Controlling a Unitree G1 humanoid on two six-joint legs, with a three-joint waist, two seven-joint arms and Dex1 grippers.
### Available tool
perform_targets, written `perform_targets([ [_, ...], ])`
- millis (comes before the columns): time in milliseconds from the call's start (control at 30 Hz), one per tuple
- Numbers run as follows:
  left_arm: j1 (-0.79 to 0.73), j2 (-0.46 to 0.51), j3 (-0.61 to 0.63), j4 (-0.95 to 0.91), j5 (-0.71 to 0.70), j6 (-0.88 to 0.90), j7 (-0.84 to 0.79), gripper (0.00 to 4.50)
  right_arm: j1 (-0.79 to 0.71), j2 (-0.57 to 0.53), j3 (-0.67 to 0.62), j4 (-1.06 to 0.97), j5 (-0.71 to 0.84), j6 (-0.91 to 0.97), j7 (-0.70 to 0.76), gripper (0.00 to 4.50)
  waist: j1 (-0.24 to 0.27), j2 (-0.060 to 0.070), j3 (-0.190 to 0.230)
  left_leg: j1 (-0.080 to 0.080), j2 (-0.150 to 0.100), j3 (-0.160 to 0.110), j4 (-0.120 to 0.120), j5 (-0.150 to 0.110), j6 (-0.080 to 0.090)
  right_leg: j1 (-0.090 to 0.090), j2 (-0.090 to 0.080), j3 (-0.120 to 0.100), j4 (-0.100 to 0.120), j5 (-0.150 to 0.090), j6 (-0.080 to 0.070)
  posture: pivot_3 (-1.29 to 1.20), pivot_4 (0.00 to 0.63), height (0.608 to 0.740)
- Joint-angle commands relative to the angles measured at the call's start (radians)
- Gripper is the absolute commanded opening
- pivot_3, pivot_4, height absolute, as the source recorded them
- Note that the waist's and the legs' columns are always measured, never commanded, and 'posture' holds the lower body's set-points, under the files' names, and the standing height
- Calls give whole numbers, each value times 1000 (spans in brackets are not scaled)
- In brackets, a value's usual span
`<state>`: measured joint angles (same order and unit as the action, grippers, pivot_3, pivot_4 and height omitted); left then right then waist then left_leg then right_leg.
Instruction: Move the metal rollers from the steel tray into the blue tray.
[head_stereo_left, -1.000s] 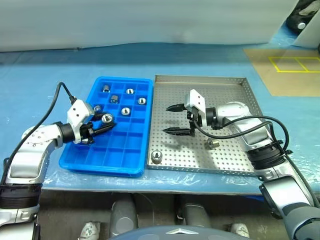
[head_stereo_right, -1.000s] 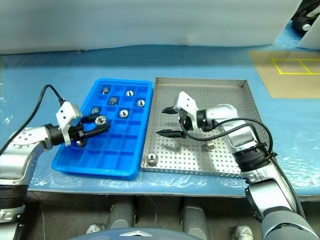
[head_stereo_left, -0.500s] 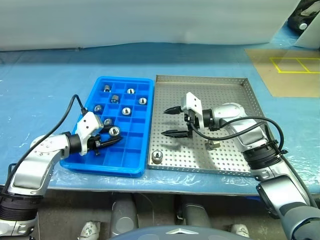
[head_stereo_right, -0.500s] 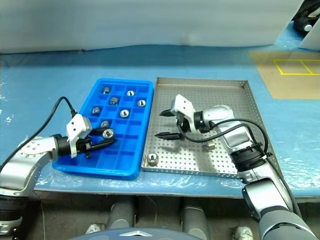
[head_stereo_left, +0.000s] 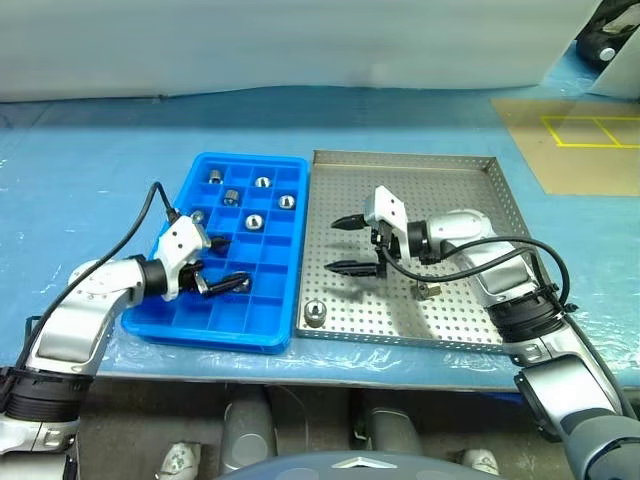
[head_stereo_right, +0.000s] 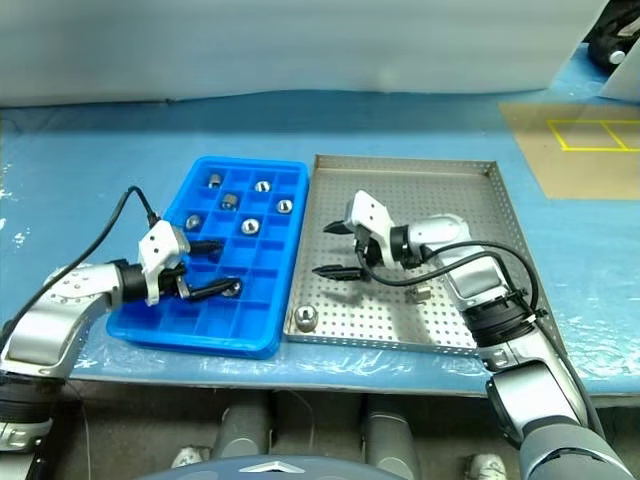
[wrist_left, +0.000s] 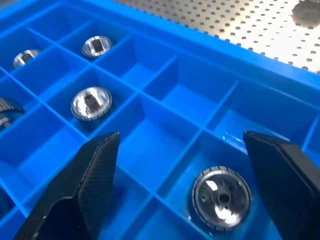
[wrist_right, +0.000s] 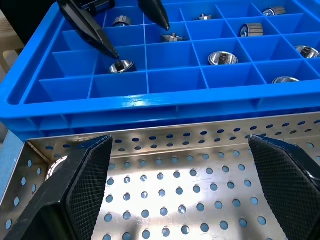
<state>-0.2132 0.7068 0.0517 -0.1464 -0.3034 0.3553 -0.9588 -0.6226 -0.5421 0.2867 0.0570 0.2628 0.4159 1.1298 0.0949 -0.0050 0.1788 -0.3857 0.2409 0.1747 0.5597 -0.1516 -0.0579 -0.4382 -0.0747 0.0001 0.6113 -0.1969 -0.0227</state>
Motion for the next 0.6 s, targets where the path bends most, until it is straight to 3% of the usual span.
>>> perform_targets([
  [33,-56,-6,10,-13,-26,-18,-6,4202,-5,-11,-38,-41,8,-7,-2,4500,0,0,0,0,0,0,0,0,0,0,0,0,0,0,0,8,150,740],
  [333,-241,-114,-100,-8,-64,-30,-72,4202,72,-96,-79,-100,15,49,-6,4500,-3,0,0,1,-1,0,3,0,0,1,-1,2,3,0,0,-99,150,740],
  [433,-305,-170,-164,32,-65,-33,-110,4202,175,-202,-130,-157,15,60,11,4500,-1,0,0,0,-1,0,2,0,0,0,0,1,2,0,0,-142,150,740],
  [600,-345,-212,-192,72,-62,-40,-130,4202,255,-285,-188,-173,16,59,-5,4500,-33,0,0,1,-1,1,3,0,0,0,0,3,3,0,0,-189,150,740],
])
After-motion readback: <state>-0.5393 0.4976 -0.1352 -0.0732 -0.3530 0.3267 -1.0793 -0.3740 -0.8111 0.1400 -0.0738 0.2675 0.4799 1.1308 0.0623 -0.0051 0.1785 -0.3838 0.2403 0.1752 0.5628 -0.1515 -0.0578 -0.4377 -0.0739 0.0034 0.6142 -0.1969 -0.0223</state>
